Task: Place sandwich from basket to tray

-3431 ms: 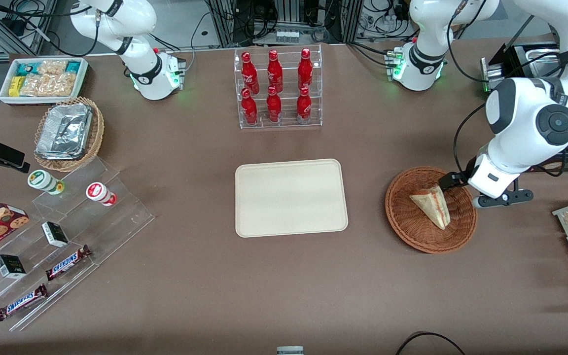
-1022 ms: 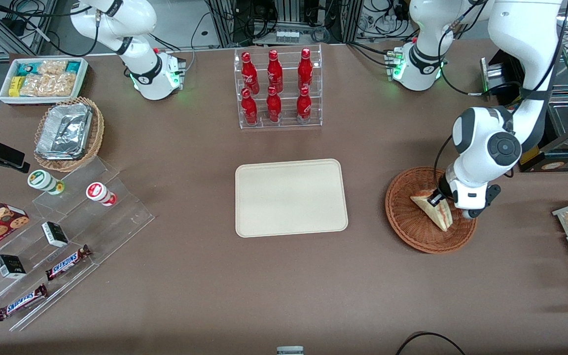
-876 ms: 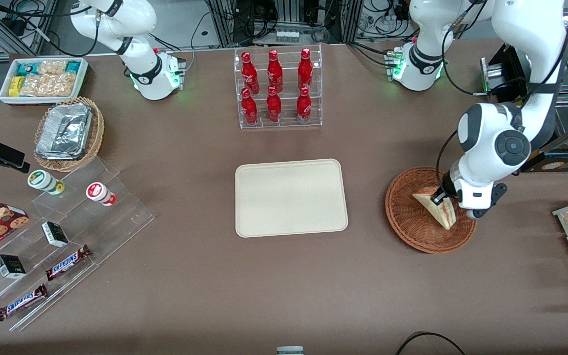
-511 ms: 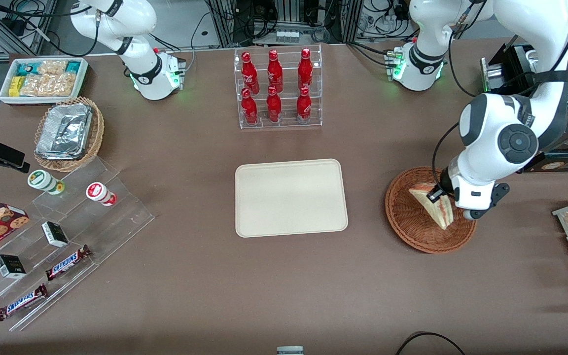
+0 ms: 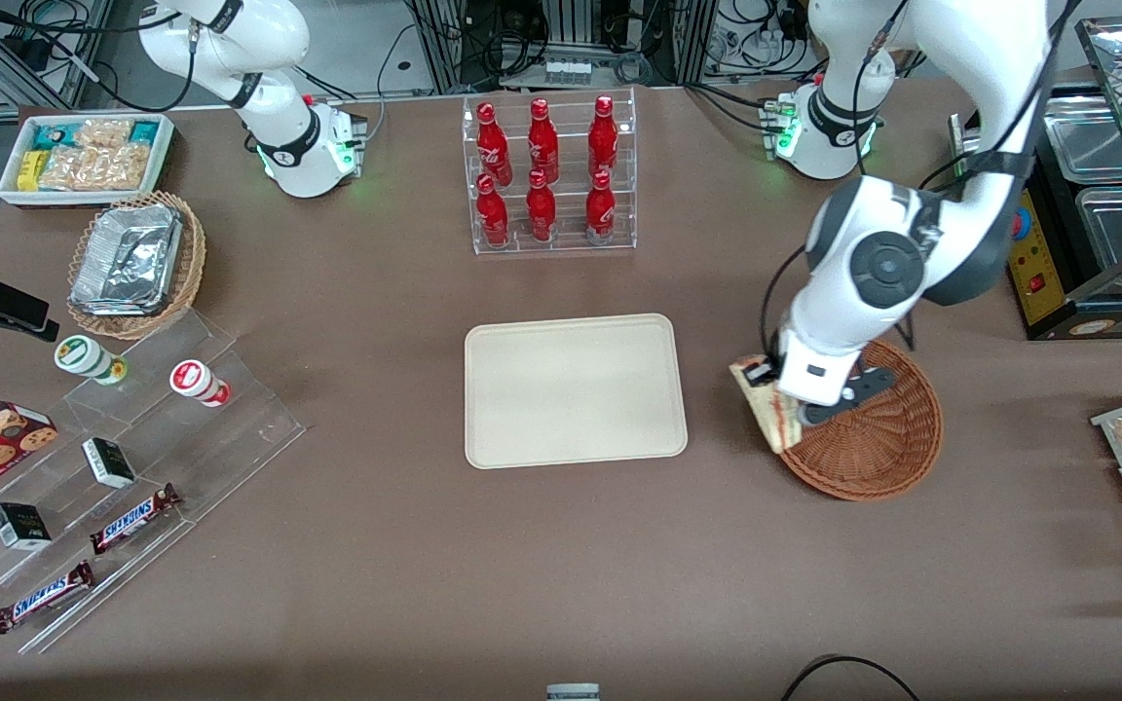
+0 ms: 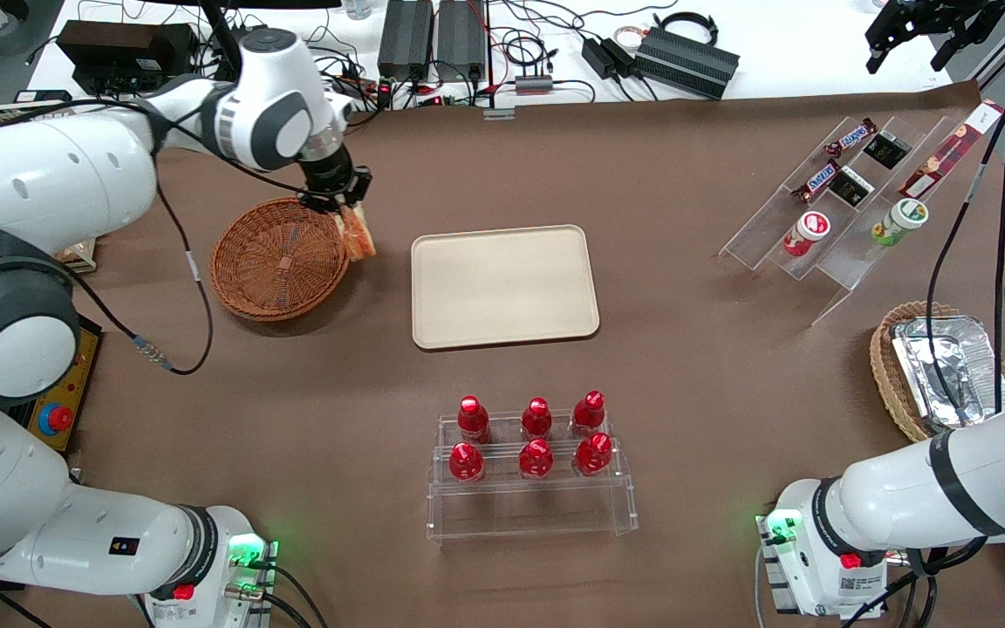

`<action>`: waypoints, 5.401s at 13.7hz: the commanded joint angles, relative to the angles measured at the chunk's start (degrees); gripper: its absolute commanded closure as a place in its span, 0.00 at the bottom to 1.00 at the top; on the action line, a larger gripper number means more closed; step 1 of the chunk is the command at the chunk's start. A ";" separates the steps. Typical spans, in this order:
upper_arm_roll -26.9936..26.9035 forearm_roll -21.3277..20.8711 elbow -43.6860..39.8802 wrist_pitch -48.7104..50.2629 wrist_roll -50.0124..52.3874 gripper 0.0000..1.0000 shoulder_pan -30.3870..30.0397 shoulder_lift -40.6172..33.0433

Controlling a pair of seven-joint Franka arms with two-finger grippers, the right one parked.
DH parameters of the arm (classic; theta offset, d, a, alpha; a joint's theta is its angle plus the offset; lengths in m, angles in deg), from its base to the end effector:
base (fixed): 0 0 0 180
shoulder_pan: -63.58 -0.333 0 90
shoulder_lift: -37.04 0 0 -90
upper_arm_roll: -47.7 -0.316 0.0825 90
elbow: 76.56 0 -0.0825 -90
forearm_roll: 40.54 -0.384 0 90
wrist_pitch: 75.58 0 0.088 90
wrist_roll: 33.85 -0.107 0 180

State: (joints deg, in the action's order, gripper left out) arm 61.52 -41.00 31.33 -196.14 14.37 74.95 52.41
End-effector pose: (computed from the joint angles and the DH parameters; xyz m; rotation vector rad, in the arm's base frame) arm 0.5573 -0.2536 0.3676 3.0543 0.6268 -0.1020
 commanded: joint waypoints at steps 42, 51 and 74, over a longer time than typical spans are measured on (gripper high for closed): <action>-0.82 -4.38 -38.80 15.33 14.01 0.00 22.21 23.66; -1.96 -3.07 -32.07 23.18 -5.11 0.00 9.48 14.36; -2.92 -0.51 -21.06 32.84 -43.91 0.00 -16.47 -6.13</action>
State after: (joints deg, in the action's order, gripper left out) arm 58.82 -41.12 8.29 -163.58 -28.51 59.00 49.25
